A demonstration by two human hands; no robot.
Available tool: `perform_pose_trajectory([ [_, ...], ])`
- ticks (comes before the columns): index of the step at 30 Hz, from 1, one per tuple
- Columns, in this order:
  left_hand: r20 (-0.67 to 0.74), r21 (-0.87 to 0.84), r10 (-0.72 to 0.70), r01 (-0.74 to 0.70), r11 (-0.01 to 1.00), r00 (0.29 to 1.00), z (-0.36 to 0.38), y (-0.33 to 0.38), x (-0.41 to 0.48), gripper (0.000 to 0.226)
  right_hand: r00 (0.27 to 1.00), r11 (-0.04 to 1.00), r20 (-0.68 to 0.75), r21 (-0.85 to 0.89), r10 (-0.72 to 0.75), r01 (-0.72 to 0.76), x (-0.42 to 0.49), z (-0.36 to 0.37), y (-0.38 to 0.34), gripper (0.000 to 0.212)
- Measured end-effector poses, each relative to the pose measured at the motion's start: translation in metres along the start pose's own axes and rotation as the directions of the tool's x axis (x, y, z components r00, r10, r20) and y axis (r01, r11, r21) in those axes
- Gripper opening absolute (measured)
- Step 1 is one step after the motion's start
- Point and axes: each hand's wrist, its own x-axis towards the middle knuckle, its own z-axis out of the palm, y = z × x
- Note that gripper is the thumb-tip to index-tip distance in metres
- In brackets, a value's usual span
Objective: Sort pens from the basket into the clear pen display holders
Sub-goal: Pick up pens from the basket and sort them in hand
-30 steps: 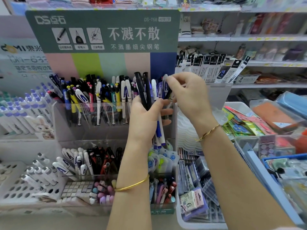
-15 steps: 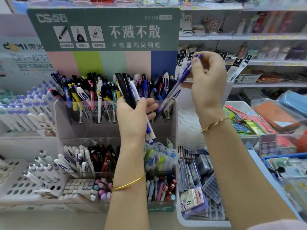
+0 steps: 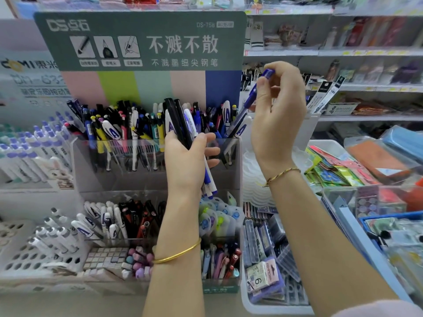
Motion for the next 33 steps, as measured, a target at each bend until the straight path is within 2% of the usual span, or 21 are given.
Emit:
perform_pose_trajectory([
  [6,-0.011,0.009,0.014,-0.014,1.000,1.000,0.005,0.002,0.001,0.025,0.967,0.996,0.255,-0.088,0.019,0.004,-0.006,0.006,0.004,0.022],
  [8,-0.005,0.012,0.006,-0.006,1.000,1.000,0.005,0.003,0.002,0.025,0.954,0.989,0.300,-0.144,0.027,0.017,-0.006,0.007,0.007,0.022],
  [12,0.008,0.031,0.002,-0.002,1.000,1.000,0.004,0.002,0.004,0.021,0.946,0.973,0.324,-0.217,-0.007,0.081,-0.004,0.008,0.010,0.012],
  [16,-0.001,0.031,-0.002,0.002,1.000,1.000,0.005,0.002,0.004,0.019,0.928,0.979,0.370,-0.200,0.040,0.038,0.000,0.011,0.011,0.010],
  [20,0.002,0.012,-0.010,0.010,1.000,1.000,0.006,0.003,0.004,0.020,0.955,0.987,0.298,-0.151,0.001,0.046,0.003,0.014,0.004,0.010],
  [22,0.000,0.013,-0.013,0.013,1.000,1.000,0.007,0.003,0.004,0.018,0.949,0.984,0.314,-0.165,-0.006,0.061,0.005,0.015,0.000,0.011],
  [25,0.010,0.006,-0.028,0.028,1.000,1.000,0.007,0.003,0.004,0.015,0.918,0.962,0.397,-0.253,0.010,0.099,0.012,0.018,-0.001,0.016],
  [29,0.014,0.000,-0.039,0.039,0.999,0.999,0.008,0.005,0.005,0.021,0.793,0.863,0.594,-0.462,0.131,0.203,0.014,0.019,0.003,0.035],
  [33,0.027,-0.001,-0.040,0.040,0.999,0.999,0.008,0.008,0.005,0.026,0.770,0.840,0.621,-0.490,0.147,0.234,0.011,0.016,0.002,0.045],
])
